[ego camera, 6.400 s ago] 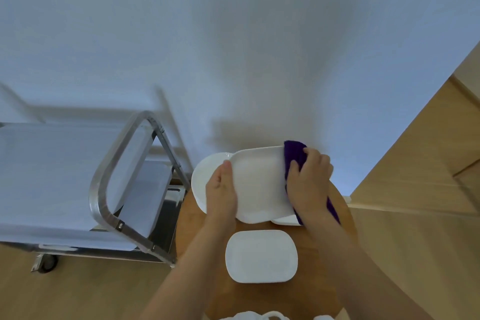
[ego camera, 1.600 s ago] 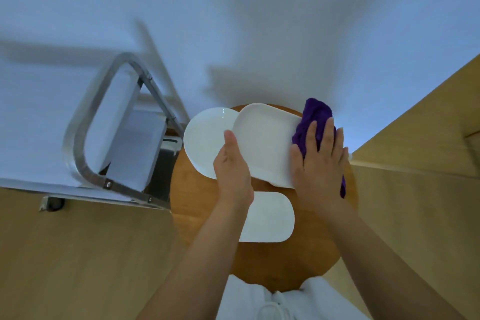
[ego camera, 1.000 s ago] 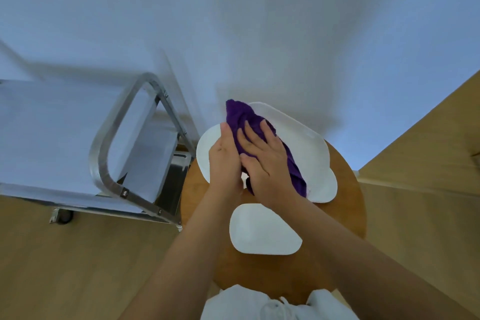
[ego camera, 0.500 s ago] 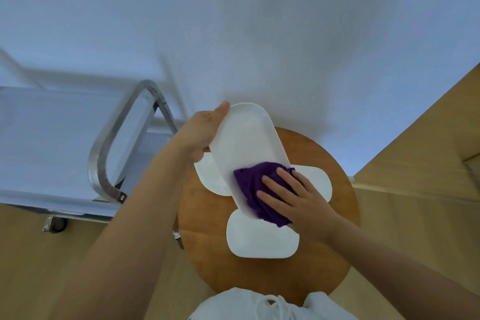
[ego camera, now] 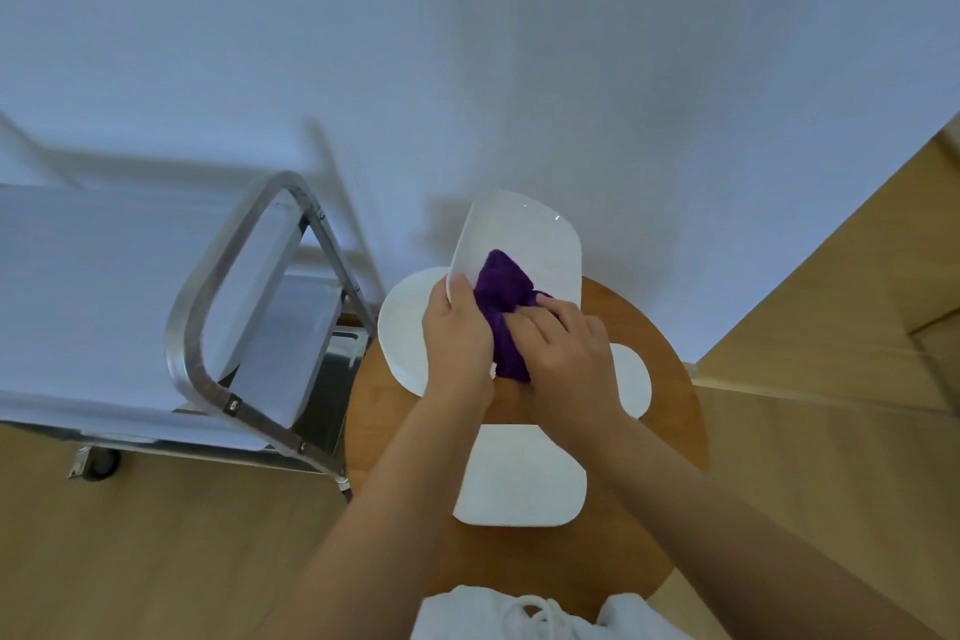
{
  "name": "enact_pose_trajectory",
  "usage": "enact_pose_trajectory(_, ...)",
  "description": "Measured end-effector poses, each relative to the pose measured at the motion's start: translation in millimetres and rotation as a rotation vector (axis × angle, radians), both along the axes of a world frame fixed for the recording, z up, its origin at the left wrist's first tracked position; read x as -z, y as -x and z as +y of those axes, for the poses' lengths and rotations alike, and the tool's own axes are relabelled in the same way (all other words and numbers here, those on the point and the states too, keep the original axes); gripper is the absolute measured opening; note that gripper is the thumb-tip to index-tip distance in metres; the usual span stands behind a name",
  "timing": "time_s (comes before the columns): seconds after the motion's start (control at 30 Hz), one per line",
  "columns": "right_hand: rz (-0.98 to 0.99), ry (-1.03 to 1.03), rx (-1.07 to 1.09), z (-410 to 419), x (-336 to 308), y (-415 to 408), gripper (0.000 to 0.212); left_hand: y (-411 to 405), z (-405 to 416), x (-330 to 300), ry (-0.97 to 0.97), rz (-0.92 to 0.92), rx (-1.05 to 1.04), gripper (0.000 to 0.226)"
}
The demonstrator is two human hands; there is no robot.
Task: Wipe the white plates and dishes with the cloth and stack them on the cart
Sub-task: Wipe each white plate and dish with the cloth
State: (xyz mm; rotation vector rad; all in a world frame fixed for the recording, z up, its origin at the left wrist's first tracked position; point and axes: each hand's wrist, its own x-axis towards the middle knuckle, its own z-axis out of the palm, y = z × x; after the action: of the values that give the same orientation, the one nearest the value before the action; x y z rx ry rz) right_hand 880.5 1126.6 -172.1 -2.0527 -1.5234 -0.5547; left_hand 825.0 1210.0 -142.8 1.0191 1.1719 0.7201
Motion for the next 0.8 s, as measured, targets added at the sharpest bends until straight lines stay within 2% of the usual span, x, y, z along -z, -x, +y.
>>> enact_pose_trajectory(0.1, -0.082, 0.019, -0.147, -8.5, 3.8, -9.6, 0.043, 7.9, 16.7, -0.2, -0.009, 0.005, 0.11, 0.027)
enact_pose_trajectory(0.27, -0.252, 0.074, -0.324, -32.6, 8.9, -50.5, 0.035, 34.6, 53.5, -16.1, 0.059, 0.029, 0.55, 0.026)
enact_pose_trajectory(0.37, -0.225, 0.128, -0.316, -43.7, 8.0, -67.6, 0.048, 48.9, 77.0, -28.2, 0.086, 0.086, 0.732, 0.025)
enact_pose_trajectory(0.43, -0.136, 0.155, -0.305, -45.5, 6.3, -68.7, 0.055, 50.7, 86.6, -30.4, 0.104, 0.121, 0.774, 0.023)
enact_pose_trajectory(0.53, 0.143, 0.136, -0.3, -42.0, -1.1, -62.2, 0.043, 47.5, 90.2, -28.1, 0.237, 0.078, 0.655, 0.028)
enact_pose_trajectory(0.63, 0.672, 0.24, -0.208, -44.1, -16.6, -60.7, 0.029, 40.6, 89.5, -14.9, 0.233, -0.029, 0.62, 0.06)
enact_pose_trajectory(0.73, 1.172, 0.305, -0.24, -47.8, -22.3, -67.2, 0.032, 37.1, 80.4, -5.0, 0.121, -0.236, 0.623, 0.075)
enact_pose_trajectory(0.8, 1.451, 0.277, -0.292, -48.4, -22.2, -69.2, 0.041, 37.0, 74.8, -2.3, 0.143, -0.398, 0.587, 0.071)
